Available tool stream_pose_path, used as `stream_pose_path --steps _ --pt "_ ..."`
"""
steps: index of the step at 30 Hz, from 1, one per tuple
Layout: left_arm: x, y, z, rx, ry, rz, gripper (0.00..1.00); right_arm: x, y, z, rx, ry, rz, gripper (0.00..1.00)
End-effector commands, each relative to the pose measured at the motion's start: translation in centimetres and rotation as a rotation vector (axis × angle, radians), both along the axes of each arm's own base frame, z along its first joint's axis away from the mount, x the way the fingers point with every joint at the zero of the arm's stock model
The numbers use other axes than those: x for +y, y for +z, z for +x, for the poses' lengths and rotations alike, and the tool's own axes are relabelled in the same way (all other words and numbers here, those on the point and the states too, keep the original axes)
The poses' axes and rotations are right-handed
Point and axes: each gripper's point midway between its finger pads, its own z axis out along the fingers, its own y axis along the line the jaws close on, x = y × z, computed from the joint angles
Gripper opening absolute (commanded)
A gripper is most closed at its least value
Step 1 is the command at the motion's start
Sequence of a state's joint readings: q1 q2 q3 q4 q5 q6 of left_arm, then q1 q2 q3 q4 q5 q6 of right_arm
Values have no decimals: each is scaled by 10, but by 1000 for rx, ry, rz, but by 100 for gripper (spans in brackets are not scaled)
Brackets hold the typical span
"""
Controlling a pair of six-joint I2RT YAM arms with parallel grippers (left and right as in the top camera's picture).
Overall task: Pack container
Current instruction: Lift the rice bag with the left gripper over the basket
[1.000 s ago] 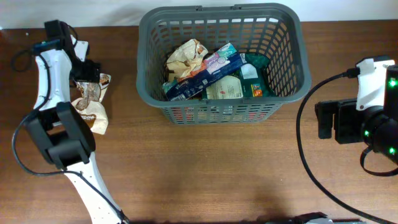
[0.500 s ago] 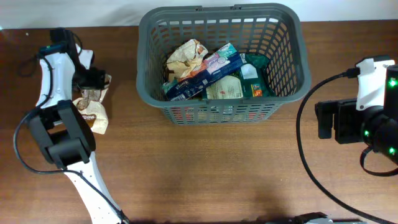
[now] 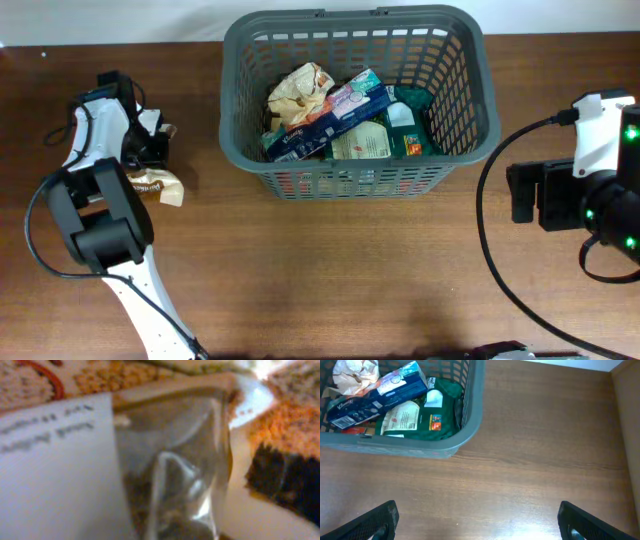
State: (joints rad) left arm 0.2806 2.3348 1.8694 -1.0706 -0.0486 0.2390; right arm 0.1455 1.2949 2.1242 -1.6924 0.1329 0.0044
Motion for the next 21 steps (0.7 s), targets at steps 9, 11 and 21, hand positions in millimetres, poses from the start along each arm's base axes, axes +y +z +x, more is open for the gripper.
stream_pose_path --steps 9,11,21 --pt "7 39 27 -113 -1 24 2 -3 1 -3 -5 -18 1 99" --pt "12 80 44 -209 -2 52 2 -3 1 -3 -5 -18 1 99" --pt "-65 373 85 -986 -341 -151 2 -3 1 -3 -5 -17 1 99"
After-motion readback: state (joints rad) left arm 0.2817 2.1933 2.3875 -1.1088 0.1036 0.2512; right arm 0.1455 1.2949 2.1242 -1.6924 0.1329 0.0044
